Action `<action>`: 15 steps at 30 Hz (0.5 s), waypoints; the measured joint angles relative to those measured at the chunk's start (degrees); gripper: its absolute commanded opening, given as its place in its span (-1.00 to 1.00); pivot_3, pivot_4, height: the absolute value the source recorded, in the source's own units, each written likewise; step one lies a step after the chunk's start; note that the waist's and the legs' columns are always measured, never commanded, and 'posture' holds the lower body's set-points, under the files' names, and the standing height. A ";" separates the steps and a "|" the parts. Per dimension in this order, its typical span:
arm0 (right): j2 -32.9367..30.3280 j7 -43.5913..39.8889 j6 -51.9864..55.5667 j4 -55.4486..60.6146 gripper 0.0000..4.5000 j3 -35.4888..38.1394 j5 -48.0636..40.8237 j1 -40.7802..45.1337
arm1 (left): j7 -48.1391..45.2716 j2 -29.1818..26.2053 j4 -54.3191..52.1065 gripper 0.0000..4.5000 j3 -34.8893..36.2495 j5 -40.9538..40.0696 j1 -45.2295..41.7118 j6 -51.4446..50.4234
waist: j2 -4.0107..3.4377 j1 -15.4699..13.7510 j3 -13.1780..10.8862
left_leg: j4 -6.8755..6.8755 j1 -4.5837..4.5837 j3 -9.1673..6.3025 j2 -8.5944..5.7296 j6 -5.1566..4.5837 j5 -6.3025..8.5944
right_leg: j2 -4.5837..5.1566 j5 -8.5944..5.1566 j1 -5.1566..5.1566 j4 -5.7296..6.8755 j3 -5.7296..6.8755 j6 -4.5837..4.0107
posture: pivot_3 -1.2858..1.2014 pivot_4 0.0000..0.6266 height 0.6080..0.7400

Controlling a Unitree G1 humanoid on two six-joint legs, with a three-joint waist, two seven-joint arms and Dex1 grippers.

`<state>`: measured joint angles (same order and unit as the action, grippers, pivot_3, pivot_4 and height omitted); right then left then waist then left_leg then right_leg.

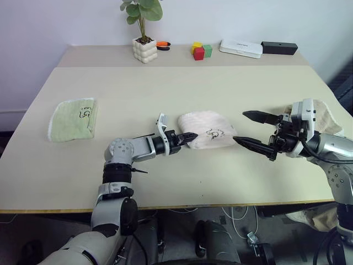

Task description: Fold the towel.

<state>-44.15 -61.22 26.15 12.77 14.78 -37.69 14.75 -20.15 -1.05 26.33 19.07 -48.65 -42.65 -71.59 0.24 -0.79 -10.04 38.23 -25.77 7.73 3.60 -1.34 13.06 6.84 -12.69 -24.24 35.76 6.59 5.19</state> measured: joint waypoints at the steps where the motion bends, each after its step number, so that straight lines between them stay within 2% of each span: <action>1: 0.01 0.16 0.14 0.30 1.00 0.03 -0.38 0.00 | 0.02 0.10 0.23 -0.98 0.13 0.08 -0.01 0.42 | 0.00 0.02 0.00 | 0.00 0.00 0.00 0.00 0.00 0.00 | 0.00 0.00 0.00 0.00 0.00 -0.01 | 0.03 -0.52 1.00; 10: -0.28 -1.23 1.98 0.35 1.00 5.18 -6.15 -1.08 | 0.03 0.00 -0.53 -0.98 0.31 1.97 0.50 7.63 | 0.02 0.22 -0.02 | -0.04 -0.02 0.02 0.03 0.00 0.00 | -0.02 0.00 -0.06 0.01 0.00 -0.02 | 0.03 -0.52 1.00; 15: 0.10 -0.97 2.10 -0.17 1.00 4.24 -6.11 -0.38 | -1.92 -3.14 -3.67 -0.98 -0.76 6.24 2.53 17.57 | 0.03 0.20 -0.03 | -0.08 -0.06 0.06 0.04 0.01 0.00 | -0.03 -0.01 -0.14 0.01 0.00 -0.04 | 0.03 -0.52 1.00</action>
<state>-44.06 -62.19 28.25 12.60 19.02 -43.80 14.37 -22.07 -4.19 22.66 18.31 -42.41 -40.12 -54.01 0.27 -0.59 -10.07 38.15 -25.83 7.79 3.64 -1.34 13.05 6.81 -12.71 -24.38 35.77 6.58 5.15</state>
